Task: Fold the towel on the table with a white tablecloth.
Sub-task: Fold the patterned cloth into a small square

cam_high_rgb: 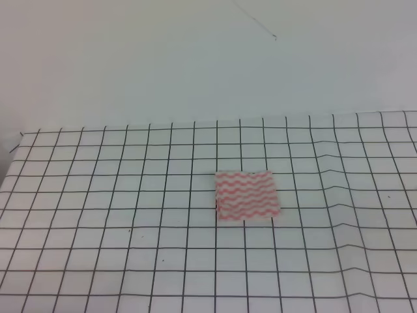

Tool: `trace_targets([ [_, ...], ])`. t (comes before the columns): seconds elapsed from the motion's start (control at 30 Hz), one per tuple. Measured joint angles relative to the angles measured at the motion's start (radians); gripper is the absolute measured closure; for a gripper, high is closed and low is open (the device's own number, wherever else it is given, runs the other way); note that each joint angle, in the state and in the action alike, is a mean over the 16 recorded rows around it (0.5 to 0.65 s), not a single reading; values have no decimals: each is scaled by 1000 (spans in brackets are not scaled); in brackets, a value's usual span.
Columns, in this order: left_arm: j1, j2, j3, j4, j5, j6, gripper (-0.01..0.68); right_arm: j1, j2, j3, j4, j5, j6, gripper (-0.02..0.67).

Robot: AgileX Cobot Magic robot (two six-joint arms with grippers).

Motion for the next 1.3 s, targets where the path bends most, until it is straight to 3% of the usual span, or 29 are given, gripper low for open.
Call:
trace_targets([
  [0.77, 2, -4, 32, 7, 5, -4, 672, -11, -15, 27, 0, 13, 0, 651],
  [1.3, 2, -4, 32, 6, 5, -4, 672, -196, -221, 361, -13, -78, 42, 652],
])
